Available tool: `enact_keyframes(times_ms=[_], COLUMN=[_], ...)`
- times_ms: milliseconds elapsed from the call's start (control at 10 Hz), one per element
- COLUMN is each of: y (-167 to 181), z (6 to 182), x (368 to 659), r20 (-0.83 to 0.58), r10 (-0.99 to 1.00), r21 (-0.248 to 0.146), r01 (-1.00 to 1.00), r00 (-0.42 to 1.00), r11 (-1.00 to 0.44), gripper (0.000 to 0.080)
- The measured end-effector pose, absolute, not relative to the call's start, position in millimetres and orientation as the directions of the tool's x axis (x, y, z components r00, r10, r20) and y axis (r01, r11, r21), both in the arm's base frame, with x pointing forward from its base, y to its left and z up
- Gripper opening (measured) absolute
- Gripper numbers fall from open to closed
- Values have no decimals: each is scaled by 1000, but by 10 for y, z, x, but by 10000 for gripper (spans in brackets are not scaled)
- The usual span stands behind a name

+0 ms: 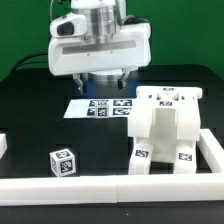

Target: Assemble chair

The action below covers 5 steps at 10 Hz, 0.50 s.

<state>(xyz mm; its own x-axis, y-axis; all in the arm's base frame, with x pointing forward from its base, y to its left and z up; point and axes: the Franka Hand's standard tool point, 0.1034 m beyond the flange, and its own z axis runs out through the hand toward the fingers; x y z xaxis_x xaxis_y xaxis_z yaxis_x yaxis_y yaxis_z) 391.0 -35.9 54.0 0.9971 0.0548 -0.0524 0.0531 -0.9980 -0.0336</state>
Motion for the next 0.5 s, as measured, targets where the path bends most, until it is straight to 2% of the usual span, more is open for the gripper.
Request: enact_keyframes(times_ms=[300, 500], y=[-417, -417], z=[345, 352], x=[3930, 3924], r20=[-50, -53], r10=[-13, -7], r21=[-5, -8], r01=[-13, -7], r00=[999, 999], r11=[-1000, -1000], gripper=[649, 649])
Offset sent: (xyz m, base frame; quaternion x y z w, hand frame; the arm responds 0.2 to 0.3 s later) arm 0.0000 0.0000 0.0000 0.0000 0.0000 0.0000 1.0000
